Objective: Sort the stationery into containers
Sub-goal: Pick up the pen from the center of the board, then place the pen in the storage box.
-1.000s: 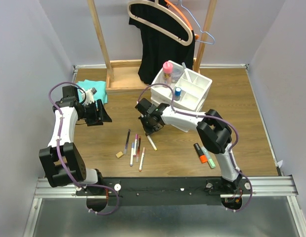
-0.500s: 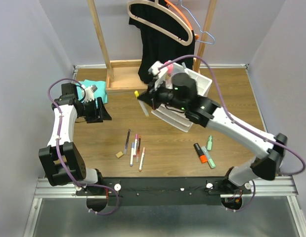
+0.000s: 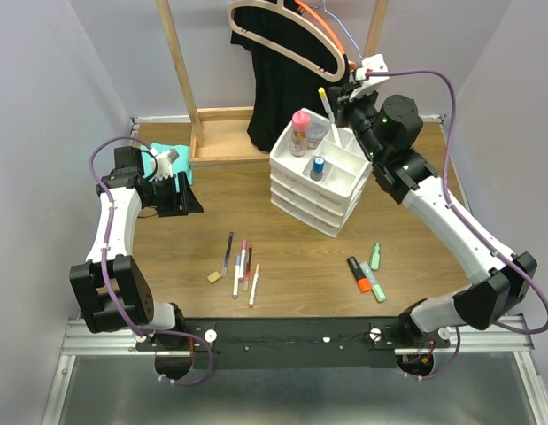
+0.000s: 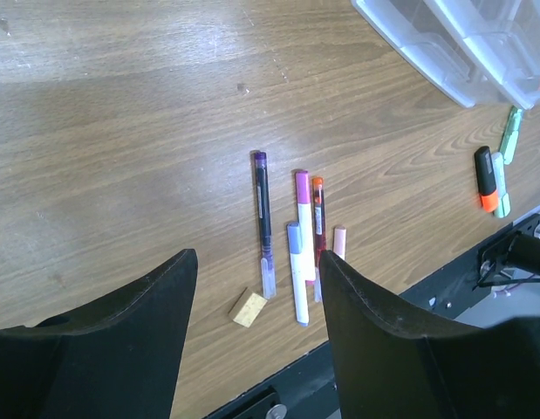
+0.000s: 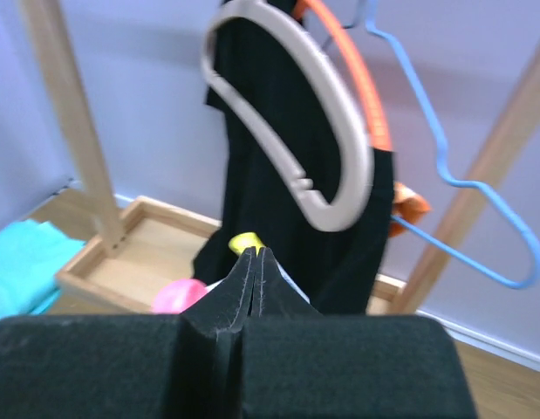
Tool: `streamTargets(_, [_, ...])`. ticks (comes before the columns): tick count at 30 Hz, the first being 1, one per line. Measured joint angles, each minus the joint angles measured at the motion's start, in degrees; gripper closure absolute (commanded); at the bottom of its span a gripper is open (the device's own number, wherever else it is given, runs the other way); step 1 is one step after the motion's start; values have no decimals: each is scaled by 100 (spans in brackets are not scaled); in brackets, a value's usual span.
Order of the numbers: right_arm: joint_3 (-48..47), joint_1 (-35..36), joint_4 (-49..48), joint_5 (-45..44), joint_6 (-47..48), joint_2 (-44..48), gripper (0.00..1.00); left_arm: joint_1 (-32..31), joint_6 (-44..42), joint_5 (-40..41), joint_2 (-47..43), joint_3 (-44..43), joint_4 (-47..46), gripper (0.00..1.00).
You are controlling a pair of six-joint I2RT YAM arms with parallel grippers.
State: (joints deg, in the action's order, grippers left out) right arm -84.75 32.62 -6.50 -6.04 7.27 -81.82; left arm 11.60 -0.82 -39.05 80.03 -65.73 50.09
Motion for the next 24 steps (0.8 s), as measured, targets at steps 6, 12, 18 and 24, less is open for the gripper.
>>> streamTargets(6, [0,-415,13,-111,28,-7,99,0,0,0,-22,7,-42,33])
streamTargets(12, [26,-573,87,-118,-61,-50,99,0,0,0,-103,107,-98,33])
streamTargets(18, [85,-597,367,153,-114,-50,59,0,0,0,-160,234,-131,32])
streamTargets(24, [-48,-608,1036,769,-262,-262,56,-9,4,-28,-170,251,-214,32])
